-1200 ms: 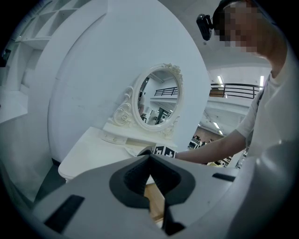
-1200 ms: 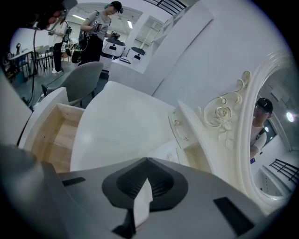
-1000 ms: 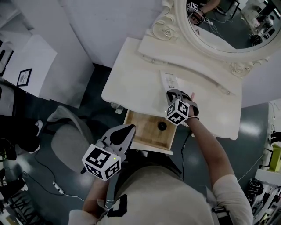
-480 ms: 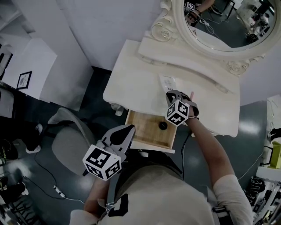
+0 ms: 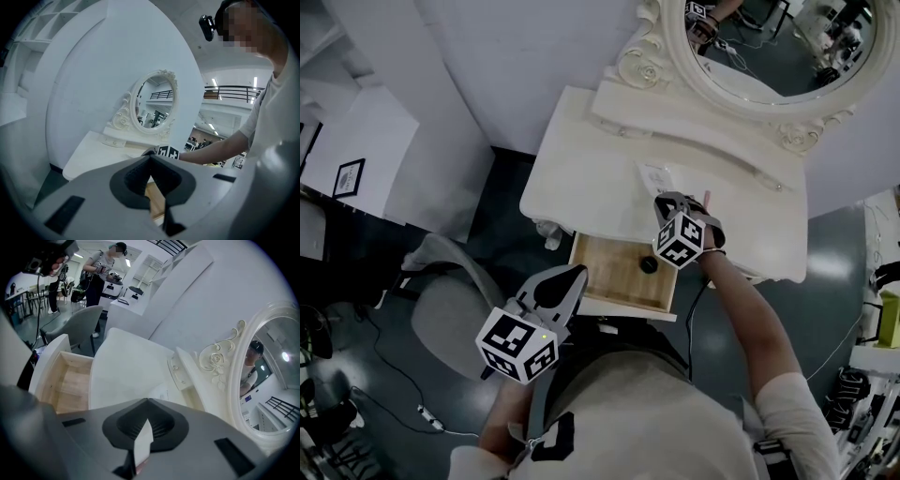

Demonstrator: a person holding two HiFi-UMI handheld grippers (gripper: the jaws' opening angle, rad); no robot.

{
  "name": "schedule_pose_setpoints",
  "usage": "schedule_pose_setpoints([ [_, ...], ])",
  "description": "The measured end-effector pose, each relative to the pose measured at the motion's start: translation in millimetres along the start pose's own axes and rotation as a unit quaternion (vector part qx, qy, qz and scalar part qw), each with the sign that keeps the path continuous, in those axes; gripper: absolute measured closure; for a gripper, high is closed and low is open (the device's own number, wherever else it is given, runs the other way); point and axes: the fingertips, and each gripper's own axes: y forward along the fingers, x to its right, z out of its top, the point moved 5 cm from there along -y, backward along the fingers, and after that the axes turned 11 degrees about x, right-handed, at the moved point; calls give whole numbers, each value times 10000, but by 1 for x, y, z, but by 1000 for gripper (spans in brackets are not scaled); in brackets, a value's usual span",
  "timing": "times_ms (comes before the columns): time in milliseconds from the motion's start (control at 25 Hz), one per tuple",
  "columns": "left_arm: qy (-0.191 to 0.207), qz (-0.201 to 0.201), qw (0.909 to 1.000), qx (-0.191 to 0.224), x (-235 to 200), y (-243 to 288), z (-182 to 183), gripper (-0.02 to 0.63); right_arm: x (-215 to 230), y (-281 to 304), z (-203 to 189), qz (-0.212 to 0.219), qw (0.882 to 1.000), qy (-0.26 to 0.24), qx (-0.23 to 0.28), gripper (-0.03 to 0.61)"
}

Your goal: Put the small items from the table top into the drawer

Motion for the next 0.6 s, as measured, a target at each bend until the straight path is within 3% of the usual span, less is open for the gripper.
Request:
schedule_pose_setpoints([
  [600, 107, -365, 9991, -191, 11, -11, -7, 558, -25, -32, 0, -159, 9995, 260, 72, 551],
])
